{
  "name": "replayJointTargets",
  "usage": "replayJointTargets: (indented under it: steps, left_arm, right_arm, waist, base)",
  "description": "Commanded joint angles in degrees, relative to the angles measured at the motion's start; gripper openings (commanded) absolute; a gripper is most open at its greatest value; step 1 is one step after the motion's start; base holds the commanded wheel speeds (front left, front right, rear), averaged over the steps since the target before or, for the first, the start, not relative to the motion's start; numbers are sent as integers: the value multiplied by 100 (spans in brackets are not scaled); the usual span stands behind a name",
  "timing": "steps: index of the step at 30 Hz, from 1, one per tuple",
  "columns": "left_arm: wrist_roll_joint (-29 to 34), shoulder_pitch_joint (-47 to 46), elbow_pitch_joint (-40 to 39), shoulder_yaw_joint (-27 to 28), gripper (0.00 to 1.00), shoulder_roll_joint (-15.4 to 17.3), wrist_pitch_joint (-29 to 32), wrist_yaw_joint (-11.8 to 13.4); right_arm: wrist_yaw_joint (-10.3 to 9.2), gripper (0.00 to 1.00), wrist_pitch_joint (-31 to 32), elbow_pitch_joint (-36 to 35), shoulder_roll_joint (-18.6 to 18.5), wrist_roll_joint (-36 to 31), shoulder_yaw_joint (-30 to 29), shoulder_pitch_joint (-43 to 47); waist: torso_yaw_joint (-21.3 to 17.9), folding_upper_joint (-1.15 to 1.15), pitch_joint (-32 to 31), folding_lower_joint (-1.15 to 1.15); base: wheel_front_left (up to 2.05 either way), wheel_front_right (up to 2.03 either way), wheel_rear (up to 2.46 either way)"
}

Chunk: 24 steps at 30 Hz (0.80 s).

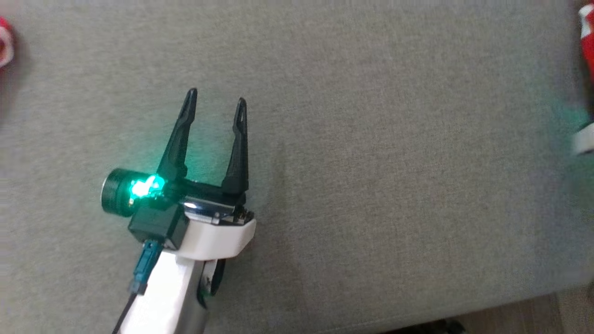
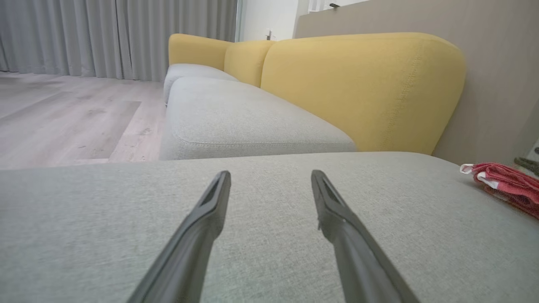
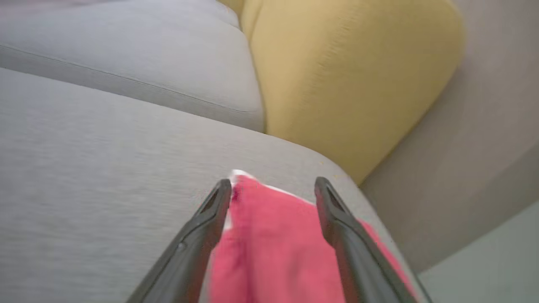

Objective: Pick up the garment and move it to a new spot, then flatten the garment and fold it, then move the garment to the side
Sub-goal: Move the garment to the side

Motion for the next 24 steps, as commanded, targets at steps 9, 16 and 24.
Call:
replayJointTargets:
  steps: [9, 16, 24]
  left_arm:
    - [-523, 796, 263, 350, 100, -12, -22, 303]
    - [-766, 1321, 458, 659, 100, -12, -22, 343]
    - [-663, 1828, 484, 880, 100, -12, -22, 306]
  right_arm:
    - [-4, 100, -60, -581, 939, 992, 1478, 1195]
    - [-4, 100, -60, -1006, 1479, 1320, 1849, 2052]
    - [-4, 100, -61, -1717, 1708, 1133, 1754, 3166]
  waist:
    - [509, 0, -1647, 0]
    - [640, 0, -2525, 0]
    - [735, 0, -3227, 0]
  base:
    - [0, 0, 0]
    - [0, 0, 0]
    - [0, 0, 0]
